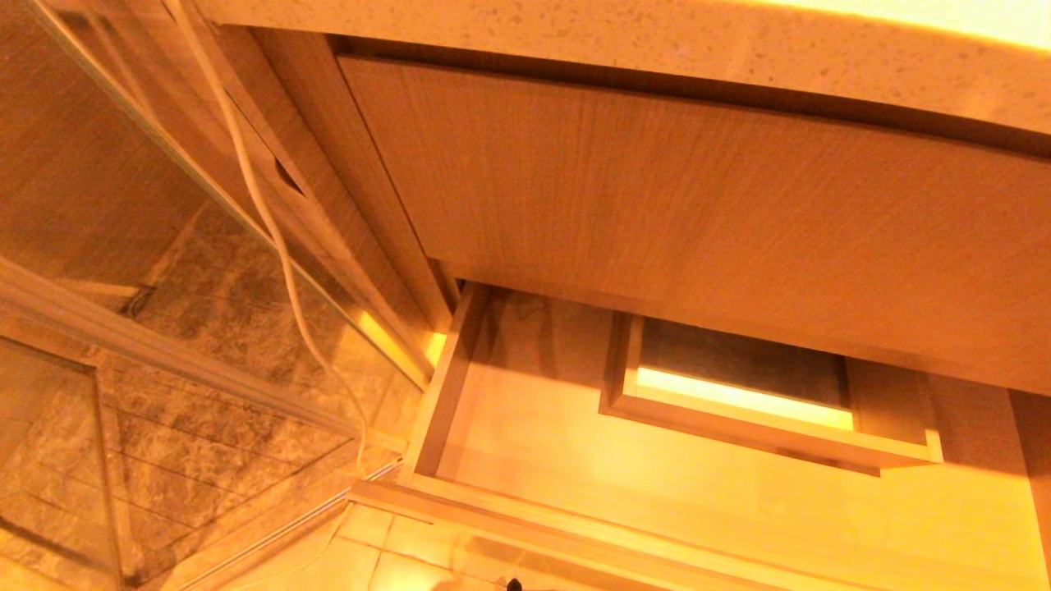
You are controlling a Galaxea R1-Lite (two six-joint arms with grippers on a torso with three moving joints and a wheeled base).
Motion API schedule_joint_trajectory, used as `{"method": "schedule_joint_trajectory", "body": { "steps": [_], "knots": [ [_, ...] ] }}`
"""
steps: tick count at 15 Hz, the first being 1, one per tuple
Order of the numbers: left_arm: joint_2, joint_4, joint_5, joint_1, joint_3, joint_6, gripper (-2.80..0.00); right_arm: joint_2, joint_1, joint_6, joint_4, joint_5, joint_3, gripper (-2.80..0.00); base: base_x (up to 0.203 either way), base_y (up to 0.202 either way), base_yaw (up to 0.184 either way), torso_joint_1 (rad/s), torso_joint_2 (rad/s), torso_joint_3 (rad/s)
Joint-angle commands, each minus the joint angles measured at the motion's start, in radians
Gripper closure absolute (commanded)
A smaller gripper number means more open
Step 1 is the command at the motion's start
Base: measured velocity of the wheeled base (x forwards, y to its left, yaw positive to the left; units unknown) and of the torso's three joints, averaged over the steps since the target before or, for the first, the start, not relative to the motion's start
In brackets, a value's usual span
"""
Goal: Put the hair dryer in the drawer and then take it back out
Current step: Pick up the hairdryer
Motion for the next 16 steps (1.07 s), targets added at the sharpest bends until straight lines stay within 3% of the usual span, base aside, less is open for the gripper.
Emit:
{"method": "schedule_joint_trajectory", "body": {
  "steps": [1, 9, 16],
  "knots": [
    [-0.002, 0.001, 0.000, 0.000, 0.001, 0.000, 0.00, 0.001, 0.000, 0.000, 0.000, -0.001, 0.000, 0.00, 0.000, 0.000, 0.000, 0.000, 0.00, 0.000],
    [-0.002, 0.001, 0.000, 0.000, 0.000, 0.000, 0.00, 0.001, 0.000, 0.004, 0.000, -0.001, 0.000, 0.00, 0.001, 0.002, -0.009, 0.000, 0.00, 0.001],
    [-0.002, 0.001, 0.000, 0.000, 0.000, 0.000, 0.00, 0.001, 0.000, 0.000, 0.000, 0.000, 0.000, 0.00, 0.001, 0.009, -0.182, 0.004, 0.00, 0.002]
  ]
}}
